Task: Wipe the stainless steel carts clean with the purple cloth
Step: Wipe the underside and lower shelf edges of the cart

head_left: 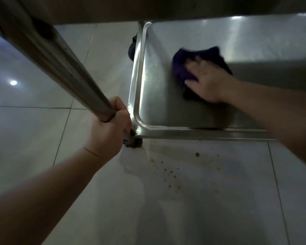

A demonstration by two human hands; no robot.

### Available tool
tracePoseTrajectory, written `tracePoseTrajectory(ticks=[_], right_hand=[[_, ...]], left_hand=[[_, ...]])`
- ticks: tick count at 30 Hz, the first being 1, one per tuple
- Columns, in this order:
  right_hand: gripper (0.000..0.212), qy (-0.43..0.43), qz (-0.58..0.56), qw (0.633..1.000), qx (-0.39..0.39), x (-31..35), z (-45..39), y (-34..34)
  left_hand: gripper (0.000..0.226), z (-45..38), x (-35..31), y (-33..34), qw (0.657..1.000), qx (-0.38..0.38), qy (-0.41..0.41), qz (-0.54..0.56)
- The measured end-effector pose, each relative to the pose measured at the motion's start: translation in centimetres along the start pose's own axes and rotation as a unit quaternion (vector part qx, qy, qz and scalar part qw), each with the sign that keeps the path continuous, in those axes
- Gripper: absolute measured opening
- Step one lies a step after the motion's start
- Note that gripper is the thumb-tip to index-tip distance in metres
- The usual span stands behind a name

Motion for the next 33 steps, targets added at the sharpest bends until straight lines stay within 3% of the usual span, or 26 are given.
tracePoseTrajectory(ticks=[2,4,9,13,15,16,19,21,23,25,28,33], right_hand=[[0.066,0.128,-0.034,0.991,0.01,1.2,-4.0,-1.0],[0.064,0.154,-0.059,0.986,0.024,4.6,-7.3,-1.6],[0.066,-0.039,-0.042,0.998,-0.001,12.6,-4.5,-0.2],[0.066,-0.26,0.003,0.965,0.039,9.4,3.1,0.9],[0.066,-0.293,0.021,0.955,0.052,7.1,2.6,0.4],[0.067,-0.257,0.021,0.965,0.037,6.5,1.1,0.0],[0.067,-0.028,-0.032,0.999,0.008,7.2,-5.1,-1.2],[0.068,0.095,-0.072,0.993,0.0,9.0,-9.0,-1.4],[0.068,0.158,-0.102,0.982,-0.005,10.9,-11.5,-1.5],[0.069,0.15,-0.097,0.984,0.005,12.7,-12.7,-1.6],[0.068,0.06,-0.062,0.996,0.001,14.1,-12.0,-1.4],[0.074,0.001,-0.081,0.996,-0.043,15.6,-4.0,1.3]], left_hand=[[0.018,0.1,-0.1,-0.1,1.0,0.016,0.003,0.011],[0.017,0.0,-0.1,-0.2,0.999,0.031,0.003,0.025],[0.021,0.0,0.3,-0.3,0.998,0.05,-0.002,0.046],[0.021,0.1,0.4,-0.2,0.997,0.042,-0.001,0.061],[0.021,0.0,0.3,-0.2,0.997,0.047,-0.001,0.056],[0.025,0.0,0.2,-0.2,0.998,0.043,-0.003,0.052],[0.035,-0.2,0.2,-0.2,0.998,0.037,-0.001,0.042],[0.036,-0.2,0.2,-0.3,0.998,0.04,-0.006,0.039],[0.035,-0.2,0.4,-0.4,0.999,0.035,-0.01,0.039],[0.034,-0.3,0.4,-0.4,0.999,0.027,-0.01,0.036],[0.028,-0.2,0.3,-0.4,0.999,0.037,-0.005,0.026],[0.02,-0.3,0.6,-0.4,1.0,0.027,0.002,0.011]])
Point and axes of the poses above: each hand's wrist, its own z-axis away from the middle knuckle, its own y-axis out of the palm, x = y × z, the point moved 1 cm from there along -z, towards the middle knuckle, and after that the axes turned 8 degrees about z, right-handed, at the moved point
